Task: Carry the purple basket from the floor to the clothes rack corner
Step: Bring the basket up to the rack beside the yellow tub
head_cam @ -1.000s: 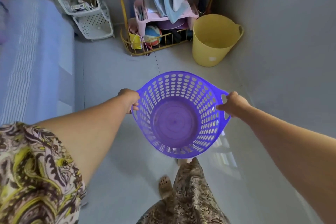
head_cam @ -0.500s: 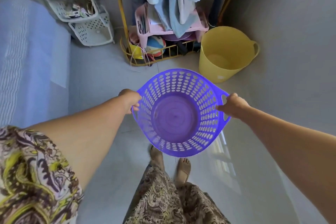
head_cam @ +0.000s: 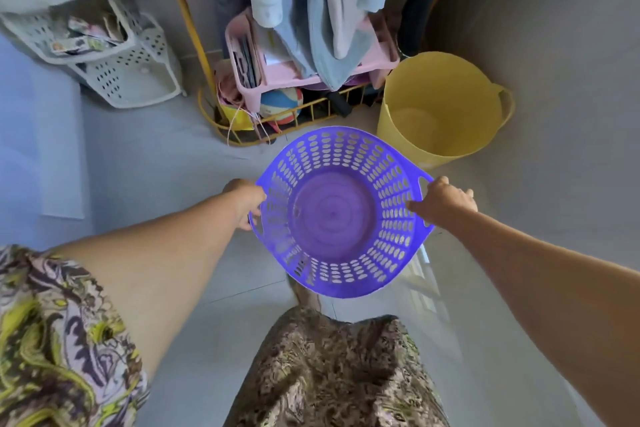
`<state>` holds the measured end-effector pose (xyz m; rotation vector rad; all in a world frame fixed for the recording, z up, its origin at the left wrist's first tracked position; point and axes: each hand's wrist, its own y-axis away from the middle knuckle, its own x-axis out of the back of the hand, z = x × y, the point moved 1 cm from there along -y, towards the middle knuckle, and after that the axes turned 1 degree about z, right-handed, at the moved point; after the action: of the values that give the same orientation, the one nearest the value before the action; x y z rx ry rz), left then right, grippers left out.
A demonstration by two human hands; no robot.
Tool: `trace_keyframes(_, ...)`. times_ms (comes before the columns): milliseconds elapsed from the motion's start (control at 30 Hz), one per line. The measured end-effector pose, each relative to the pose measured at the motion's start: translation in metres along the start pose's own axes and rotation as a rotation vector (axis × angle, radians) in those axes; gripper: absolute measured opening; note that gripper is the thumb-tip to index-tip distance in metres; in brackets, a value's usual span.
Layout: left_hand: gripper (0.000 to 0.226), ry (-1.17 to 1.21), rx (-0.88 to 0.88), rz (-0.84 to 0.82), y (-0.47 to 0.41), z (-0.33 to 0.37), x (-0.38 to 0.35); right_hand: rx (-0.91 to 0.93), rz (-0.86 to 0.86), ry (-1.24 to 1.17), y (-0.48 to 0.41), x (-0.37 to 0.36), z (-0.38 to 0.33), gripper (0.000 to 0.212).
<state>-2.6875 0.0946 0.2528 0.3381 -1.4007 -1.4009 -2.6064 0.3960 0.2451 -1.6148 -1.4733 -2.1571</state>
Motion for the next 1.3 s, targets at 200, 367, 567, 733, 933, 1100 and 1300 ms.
trace_keyframes(200,0.017,-0.046,-0.013,0.025,-0.065,0.049,-0.009,-0.019,-0.097,-0.073,-0.064,-0.001,-0.043,0.076)
trace_keyframes(367,0.010,-0.019,0.019,0.003,-0.131,0.078,-0.033,-0.022,-0.123,-0.065,-0.137,-0.015,-0.070,0.084)
trace_keyframes(567,0.006,0.059,0.056,-0.021,-0.207,0.095,-0.064,0.019,-0.153,-0.079,-0.220,-0.044,-0.098,0.081)
trace_keyframes(733,0.004,0.152,0.052,0.058,-0.258,0.109,-0.089,0.039,-0.188,-0.145,-0.276,-0.067,-0.118,0.074)
trace_keyframes(933,0.007,0.271,0.045,0.128,-0.305,0.125,-0.111,0.052,-0.179,-0.149,-0.323,-0.075,-0.137,0.072)
trace_keyframes(1100,0.009,0.306,0.035,0.183,-0.330,0.135,-0.114,0.036,-0.230,-0.192,-0.344,-0.075,-0.149,0.075)
trace_keyframes(1300,0.021,0.355,0.045,0.202,-0.350,0.136,-0.118,0.040,-0.232,-0.166,-0.353,-0.081,-0.160,0.076)
